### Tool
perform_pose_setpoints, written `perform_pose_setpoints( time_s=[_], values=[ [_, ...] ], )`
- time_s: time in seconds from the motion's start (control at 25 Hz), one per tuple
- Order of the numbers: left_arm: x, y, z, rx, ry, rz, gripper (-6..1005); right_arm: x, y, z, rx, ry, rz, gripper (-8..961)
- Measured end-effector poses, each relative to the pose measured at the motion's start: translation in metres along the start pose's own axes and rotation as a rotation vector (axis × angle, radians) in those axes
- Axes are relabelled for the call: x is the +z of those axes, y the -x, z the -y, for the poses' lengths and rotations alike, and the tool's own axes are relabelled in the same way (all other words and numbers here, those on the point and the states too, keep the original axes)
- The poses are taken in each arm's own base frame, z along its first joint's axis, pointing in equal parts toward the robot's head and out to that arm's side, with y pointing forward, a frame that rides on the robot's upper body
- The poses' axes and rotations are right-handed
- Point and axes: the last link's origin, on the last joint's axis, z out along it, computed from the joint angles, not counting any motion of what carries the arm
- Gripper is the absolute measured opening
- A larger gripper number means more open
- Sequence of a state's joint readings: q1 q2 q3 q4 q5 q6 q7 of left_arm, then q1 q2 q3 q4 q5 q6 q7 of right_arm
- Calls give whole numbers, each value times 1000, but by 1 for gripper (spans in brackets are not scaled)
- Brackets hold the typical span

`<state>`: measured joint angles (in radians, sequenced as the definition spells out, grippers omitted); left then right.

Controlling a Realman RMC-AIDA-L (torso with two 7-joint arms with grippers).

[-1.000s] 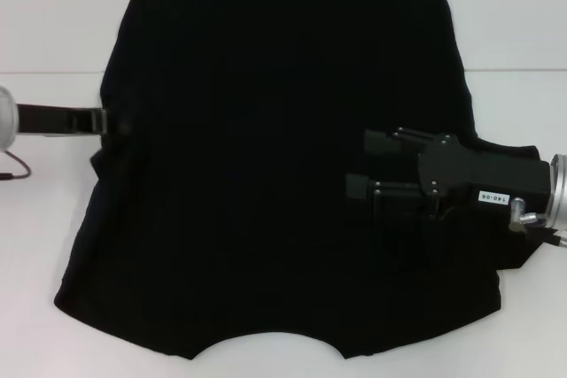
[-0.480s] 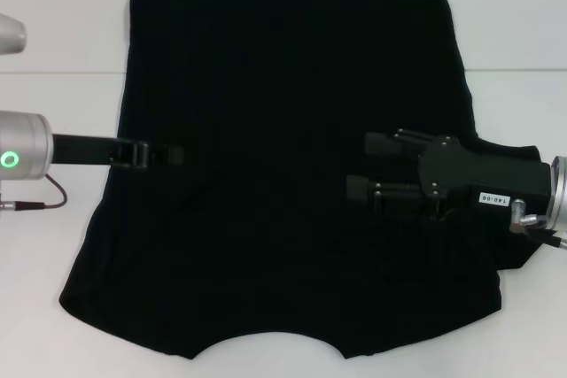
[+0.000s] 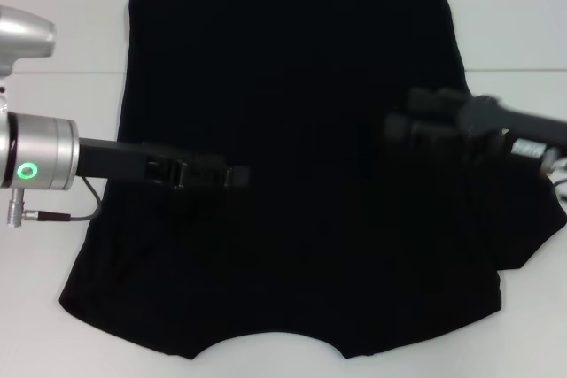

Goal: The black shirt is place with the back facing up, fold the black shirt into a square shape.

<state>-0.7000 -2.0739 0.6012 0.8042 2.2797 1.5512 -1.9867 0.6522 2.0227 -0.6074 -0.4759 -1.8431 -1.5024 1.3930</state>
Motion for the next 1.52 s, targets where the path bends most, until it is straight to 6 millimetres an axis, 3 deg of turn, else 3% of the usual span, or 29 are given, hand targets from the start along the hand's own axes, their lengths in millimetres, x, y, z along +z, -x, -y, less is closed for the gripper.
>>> perform_pose_setpoints(
  time_s=[0.28, 0.4, 0.6, 0.88, 1.52],
  values=[
    [-9, 18, -29, 267, 207, -351, 620, -42, 24, 52, 377, -247, -97, 892],
    [-4, 32, -32, 351, 193, -454, 745, -58, 29, 62, 485, -327, -187, 892],
    [8, 50, -29, 422, 135, -466, 936, -81, 23, 66, 597, -464, -367, 891],
    [13, 59, -31, 528, 138, -405, 936, -95, 10, 68, 660, -569, -538, 884],
    [21, 64, -35, 568, 176, -331, 937, -101, -3, 58, 691, -556, -667, 881]
  ],
)
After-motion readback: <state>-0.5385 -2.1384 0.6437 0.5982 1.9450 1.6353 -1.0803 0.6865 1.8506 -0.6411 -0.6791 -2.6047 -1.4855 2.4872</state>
